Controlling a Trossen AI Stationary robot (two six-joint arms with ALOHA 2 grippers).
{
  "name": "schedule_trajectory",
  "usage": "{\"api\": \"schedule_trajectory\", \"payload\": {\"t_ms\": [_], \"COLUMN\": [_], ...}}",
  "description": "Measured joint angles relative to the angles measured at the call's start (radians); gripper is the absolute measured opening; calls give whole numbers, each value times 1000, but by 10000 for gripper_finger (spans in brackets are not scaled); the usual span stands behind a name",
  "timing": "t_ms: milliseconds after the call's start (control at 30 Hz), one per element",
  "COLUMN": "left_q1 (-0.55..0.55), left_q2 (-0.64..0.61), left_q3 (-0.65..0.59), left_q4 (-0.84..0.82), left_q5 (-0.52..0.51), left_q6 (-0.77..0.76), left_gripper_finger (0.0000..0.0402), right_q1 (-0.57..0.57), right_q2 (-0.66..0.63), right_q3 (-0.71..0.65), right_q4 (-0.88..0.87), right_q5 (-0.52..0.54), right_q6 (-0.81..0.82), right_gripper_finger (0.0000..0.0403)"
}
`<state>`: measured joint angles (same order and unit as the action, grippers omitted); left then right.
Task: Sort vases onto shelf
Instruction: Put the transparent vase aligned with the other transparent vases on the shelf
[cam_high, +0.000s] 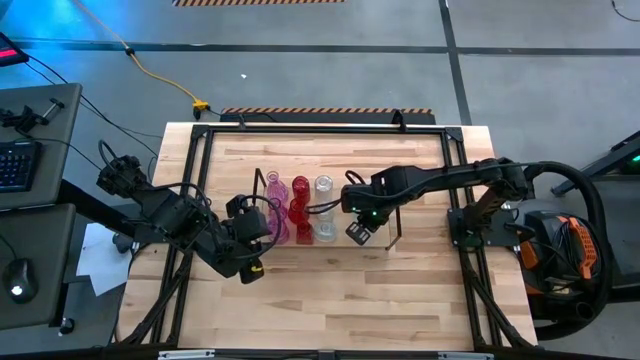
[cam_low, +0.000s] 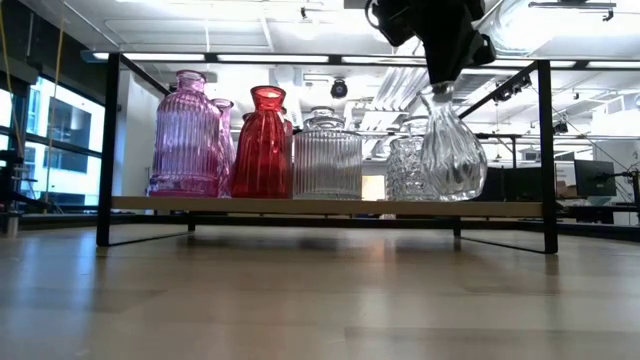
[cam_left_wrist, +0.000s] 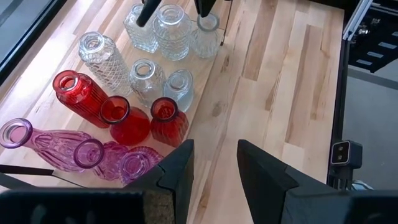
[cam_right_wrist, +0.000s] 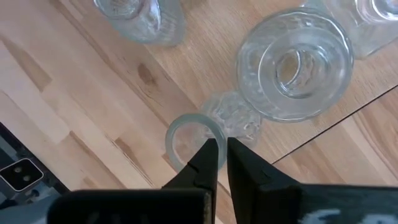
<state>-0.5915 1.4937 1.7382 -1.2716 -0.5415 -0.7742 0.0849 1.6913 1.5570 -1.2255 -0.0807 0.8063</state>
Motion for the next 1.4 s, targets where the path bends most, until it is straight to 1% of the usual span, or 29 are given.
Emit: {"api": "schedule_trajectory", "payload": {"t_ms": [167, 367, 700, 800, 1067, 1200, 1400], "left_q1": [0, 0, -1, -1, -1, -1, 0], "left_q2": [0, 0, 0, 0, 0, 0, 0], "left_q3": [0, 0, 0, 0, 0, 0, 0], "left_q4": [0, 0, 0, 0, 0, 0, 0], "left_q5": [0, 6, 10, 11, 11, 11, 11], "left_q6": [-8, -10, -10, -9, -8, -7, -7], "left_gripper_finger": [115, 115, 115, 115, 115, 115, 115], "right_q1": [0, 1, 6, 6, 6, 6, 6], "right_q2": [0, 0, 1, 1, 1, 2, 2], "right_q3": [0, 0, 0, 0, 0, 0, 0], "right_q4": [-9, -62, -79, -79, -70, -68, -68], "right_q5": [0, -1, -1, 3, 6, 6, 6], "right_q6": [4, 26, 1, -3, -1, 2, 21], "right_gripper_finger": [12, 12, 13, 25, 74, 82, 83]}}
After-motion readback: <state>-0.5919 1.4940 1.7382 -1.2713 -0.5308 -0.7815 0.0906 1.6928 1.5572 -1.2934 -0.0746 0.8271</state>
